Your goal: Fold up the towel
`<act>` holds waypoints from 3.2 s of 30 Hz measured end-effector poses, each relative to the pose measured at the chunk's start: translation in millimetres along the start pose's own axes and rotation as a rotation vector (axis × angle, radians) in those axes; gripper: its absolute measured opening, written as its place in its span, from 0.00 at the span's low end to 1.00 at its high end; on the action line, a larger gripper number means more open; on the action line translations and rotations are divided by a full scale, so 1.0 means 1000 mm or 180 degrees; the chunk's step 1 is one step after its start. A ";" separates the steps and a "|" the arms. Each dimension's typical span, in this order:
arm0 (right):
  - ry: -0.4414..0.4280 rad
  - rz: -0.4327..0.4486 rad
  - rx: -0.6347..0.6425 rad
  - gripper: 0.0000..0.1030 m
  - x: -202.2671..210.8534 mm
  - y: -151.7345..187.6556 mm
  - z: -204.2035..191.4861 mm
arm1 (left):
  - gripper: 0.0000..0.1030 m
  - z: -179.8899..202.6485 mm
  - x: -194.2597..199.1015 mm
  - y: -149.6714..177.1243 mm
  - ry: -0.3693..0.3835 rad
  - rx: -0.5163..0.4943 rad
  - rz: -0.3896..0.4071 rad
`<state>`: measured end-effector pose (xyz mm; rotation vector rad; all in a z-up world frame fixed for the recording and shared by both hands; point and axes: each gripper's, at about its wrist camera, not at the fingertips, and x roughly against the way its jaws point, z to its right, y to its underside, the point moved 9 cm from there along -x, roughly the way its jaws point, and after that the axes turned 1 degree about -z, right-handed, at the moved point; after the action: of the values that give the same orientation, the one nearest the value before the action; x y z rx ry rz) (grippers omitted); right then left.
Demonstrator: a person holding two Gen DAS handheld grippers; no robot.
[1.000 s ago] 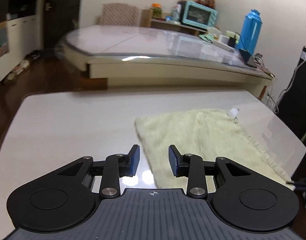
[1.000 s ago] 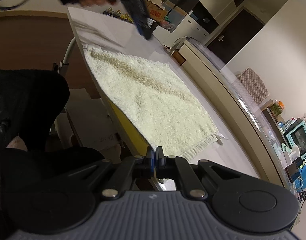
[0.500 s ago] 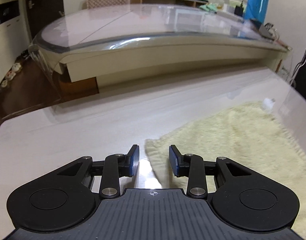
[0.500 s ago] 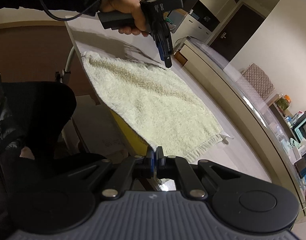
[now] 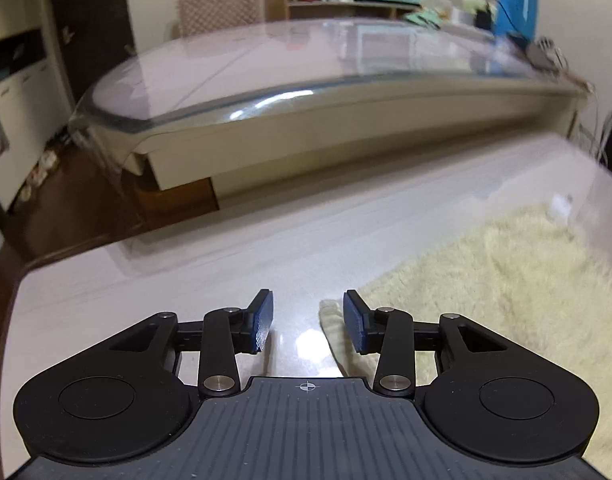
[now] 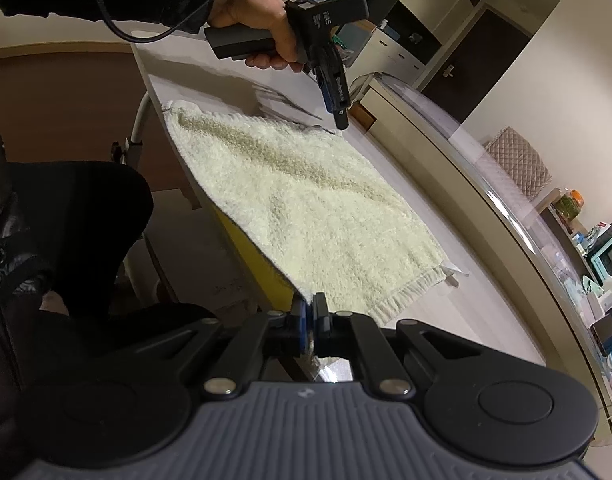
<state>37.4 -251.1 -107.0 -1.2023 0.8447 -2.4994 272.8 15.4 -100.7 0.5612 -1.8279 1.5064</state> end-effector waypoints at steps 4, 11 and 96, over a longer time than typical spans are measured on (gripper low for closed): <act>0.0017 -0.0012 0.0004 0.04 0.001 0.002 0.001 | 0.53 -0.007 -0.006 -0.001 -0.0087 0.0022 0.0010; 0.0054 0.0037 0.0015 0.14 0.006 0.004 0.000 | 0.51 -0.018 0.002 -0.004 -0.0122 0.0180 0.0077; 0.0478 0.0412 0.1889 0.06 -0.004 -0.086 0.067 | 0.62 0.061 0.135 0.145 0.0735 -0.0294 -0.0217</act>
<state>94.5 -206.7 -25.4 -0.7410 0.1634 -2.4851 65.8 2.9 -102.6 0.3841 -1.6736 1.3729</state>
